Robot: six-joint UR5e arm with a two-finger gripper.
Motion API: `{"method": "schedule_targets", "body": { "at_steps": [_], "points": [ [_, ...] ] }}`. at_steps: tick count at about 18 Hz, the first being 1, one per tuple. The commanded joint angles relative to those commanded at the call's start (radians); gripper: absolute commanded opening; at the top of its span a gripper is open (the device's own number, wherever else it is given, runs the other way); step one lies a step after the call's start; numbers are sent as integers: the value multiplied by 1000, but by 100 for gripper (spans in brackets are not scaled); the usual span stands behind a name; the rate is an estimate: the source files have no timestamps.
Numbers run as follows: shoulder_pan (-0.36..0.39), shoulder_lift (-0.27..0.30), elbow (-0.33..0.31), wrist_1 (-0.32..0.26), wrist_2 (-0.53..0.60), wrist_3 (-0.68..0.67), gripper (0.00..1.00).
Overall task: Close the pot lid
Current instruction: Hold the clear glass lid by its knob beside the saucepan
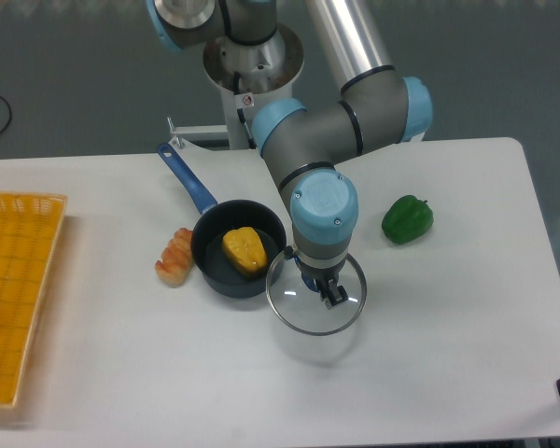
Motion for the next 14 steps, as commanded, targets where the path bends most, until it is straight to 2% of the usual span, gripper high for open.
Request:
{"method": "schedule_targets", "body": {
  "at_steps": [5,11,14],
  "points": [
    [-3,2,-6,5,-9,2,65],
    [-3,29,-8,-3,-11,2,65],
    [-12,40,-11,-32,-17,2,65]
  ]
}}
